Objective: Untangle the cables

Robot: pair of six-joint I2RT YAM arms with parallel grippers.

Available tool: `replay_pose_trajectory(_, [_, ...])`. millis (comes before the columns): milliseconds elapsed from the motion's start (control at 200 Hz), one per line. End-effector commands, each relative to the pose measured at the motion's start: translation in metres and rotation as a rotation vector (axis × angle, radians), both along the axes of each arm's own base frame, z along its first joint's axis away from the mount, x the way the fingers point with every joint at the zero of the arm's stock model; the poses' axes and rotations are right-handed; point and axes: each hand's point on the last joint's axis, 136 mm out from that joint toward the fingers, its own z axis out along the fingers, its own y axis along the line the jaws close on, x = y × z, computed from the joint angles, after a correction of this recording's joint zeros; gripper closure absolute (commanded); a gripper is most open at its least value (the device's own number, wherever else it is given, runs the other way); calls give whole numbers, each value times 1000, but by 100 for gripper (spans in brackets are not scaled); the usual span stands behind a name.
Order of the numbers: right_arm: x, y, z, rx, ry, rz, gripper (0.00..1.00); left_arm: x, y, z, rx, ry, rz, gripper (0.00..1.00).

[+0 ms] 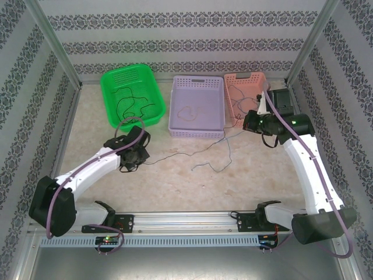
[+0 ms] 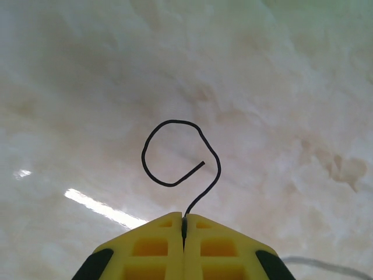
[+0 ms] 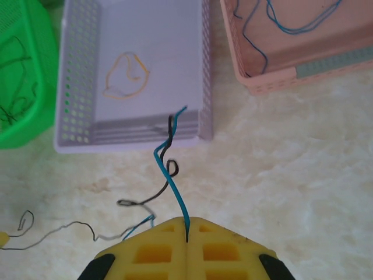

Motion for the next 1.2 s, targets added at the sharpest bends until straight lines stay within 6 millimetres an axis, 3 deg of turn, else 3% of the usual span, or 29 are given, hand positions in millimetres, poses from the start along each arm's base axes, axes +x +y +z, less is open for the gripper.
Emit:
replay_pose_trajectory(0, [10, 15, 19, 106, -50, 35, 100, -14, 16, -6, 43, 46, -23, 100])
replay_pose_trajectory(245, [1, 52, 13, 211, -90, 174, 100, 11, -12, 5, -80, -23, -60, 100])
replay_pose_trajectory(330, [-2, 58, 12, 219, -106, 203, 100, 21, -25, 18, -128, -59, -86, 75])
replay_pose_trajectory(450, [-6, 69, 7, 235, -89, 256, 100, 43, -52, 60, -216, -203, -174, 53])
replay_pose_trajectory(595, [-9, 78, 8, 266, -74, 294, 100, 58, -95, 114, -301, -361, -359, 41])
replay_pose_trajectory(749, [-9, 87, 9, 291, -60, 327, 100, 59, -179, 166, -499, -520, -658, 39])
replay_pose_trajectory(839, [-10, 91, 10, 301, -53, 341, 100, 55, -218, 173, -521, -535, -781, 37])
replay_pose_trajectory(944, [-10, 95, 11, 314, -45, 349, 100, 55, -249, 174, -535, -554, -871, 36])
replay_pose_trajectory(1194, [-13, 100, 20, 331, -43, 368, 100, 61, -284, 156, -482, -550, -1030, 34])
